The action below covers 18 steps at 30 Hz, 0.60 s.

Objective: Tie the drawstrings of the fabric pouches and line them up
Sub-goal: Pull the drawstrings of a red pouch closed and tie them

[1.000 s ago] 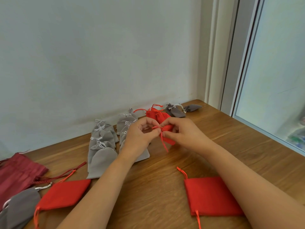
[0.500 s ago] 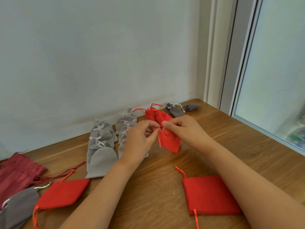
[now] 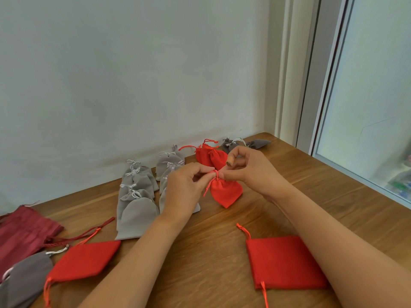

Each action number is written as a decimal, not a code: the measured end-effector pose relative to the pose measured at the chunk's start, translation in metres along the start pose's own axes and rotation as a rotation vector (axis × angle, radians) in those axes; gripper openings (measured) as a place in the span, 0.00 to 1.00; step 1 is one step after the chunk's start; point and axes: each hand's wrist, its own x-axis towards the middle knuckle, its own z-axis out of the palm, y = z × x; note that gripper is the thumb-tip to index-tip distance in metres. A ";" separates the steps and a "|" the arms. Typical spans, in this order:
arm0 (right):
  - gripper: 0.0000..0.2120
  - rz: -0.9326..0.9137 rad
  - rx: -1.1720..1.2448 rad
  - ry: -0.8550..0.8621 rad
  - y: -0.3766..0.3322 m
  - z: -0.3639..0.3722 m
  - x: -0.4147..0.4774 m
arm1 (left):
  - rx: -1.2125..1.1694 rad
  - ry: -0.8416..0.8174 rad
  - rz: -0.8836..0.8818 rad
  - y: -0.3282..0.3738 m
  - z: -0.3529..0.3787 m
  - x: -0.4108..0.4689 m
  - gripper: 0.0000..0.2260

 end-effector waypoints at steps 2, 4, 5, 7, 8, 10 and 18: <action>0.14 -0.016 -0.047 0.007 0.002 0.002 0.000 | -0.008 -0.016 -0.001 -0.001 0.002 0.000 0.06; 0.14 -0.038 -0.136 0.033 0.005 0.004 0.001 | 0.007 -0.036 0.023 -0.001 0.002 0.000 0.05; 0.14 -0.046 -0.182 0.049 0.005 0.003 0.001 | 0.020 -0.044 0.032 -0.001 0.001 0.000 0.04; 0.14 -0.047 -0.249 0.075 0.005 -0.004 0.002 | 0.050 -0.061 0.022 -0.001 0.001 0.000 0.03; 0.15 -0.049 -0.280 0.087 0.005 -0.009 0.003 | 0.068 -0.083 0.019 -0.001 0.002 0.000 0.02; 0.15 -0.066 -0.363 0.112 0.005 -0.017 0.002 | 0.093 -0.143 0.022 0.002 0.009 -0.003 0.02; 0.17 -0.225 -0.537 0.165 0.004 -0.022 -0.002 | -0.241 -0.199 -0.204 0.017 0.018 -0.003 0.04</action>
